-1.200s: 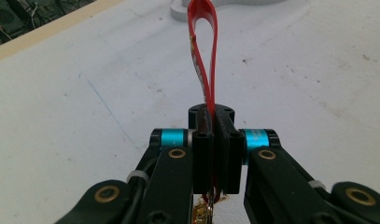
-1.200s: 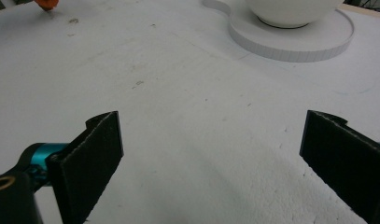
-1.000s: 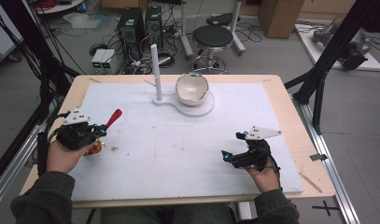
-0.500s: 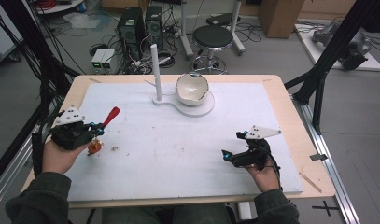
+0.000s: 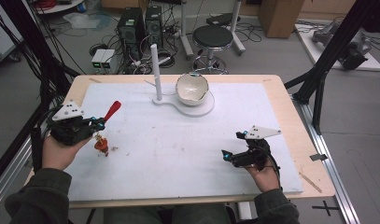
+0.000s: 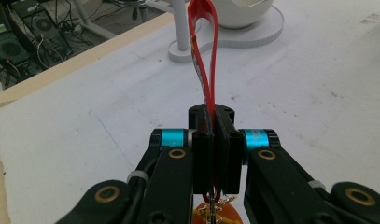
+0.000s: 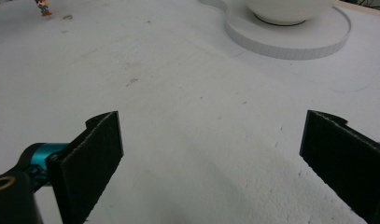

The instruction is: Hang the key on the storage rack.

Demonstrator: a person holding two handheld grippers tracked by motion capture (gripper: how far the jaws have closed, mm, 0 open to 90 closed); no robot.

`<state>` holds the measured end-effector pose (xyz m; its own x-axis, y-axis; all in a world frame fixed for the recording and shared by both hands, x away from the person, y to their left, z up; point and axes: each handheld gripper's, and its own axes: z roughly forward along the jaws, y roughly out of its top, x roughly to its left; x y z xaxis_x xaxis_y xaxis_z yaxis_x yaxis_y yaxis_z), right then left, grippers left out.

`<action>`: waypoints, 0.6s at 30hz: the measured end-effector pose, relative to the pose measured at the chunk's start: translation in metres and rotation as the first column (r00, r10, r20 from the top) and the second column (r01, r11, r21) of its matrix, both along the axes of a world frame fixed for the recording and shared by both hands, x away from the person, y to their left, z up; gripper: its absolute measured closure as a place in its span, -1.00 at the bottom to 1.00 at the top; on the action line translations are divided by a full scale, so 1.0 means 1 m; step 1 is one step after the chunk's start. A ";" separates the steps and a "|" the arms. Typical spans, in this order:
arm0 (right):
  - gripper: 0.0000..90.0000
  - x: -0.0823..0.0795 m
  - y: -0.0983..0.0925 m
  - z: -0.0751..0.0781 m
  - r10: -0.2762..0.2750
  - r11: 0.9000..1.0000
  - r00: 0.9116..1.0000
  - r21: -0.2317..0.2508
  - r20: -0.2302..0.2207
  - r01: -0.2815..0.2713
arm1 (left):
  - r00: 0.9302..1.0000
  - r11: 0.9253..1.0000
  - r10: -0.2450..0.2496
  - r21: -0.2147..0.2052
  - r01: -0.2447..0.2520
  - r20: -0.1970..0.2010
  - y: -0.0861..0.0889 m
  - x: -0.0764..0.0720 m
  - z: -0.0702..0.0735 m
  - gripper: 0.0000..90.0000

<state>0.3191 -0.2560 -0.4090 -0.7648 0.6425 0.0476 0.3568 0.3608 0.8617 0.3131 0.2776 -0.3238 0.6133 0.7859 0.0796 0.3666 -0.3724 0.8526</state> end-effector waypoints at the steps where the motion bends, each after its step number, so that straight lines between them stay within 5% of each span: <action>1: -0.89 -0.001 0.001 0.000 0.000 1.000 1.000 0.003 -0.006 0.000 | 1.000 1.000 0.000 -0.004 0.000 0.001 -0.001 0.000 0.001 0.91; 18: -0.89 0.002 0.004 0.002 0.007 1.000 1.000 0.010 0.003 -0.007 | 1.000 1.000 -0.007 -0.020 0.007 0.013 -0.010 0.014 0.013 0.91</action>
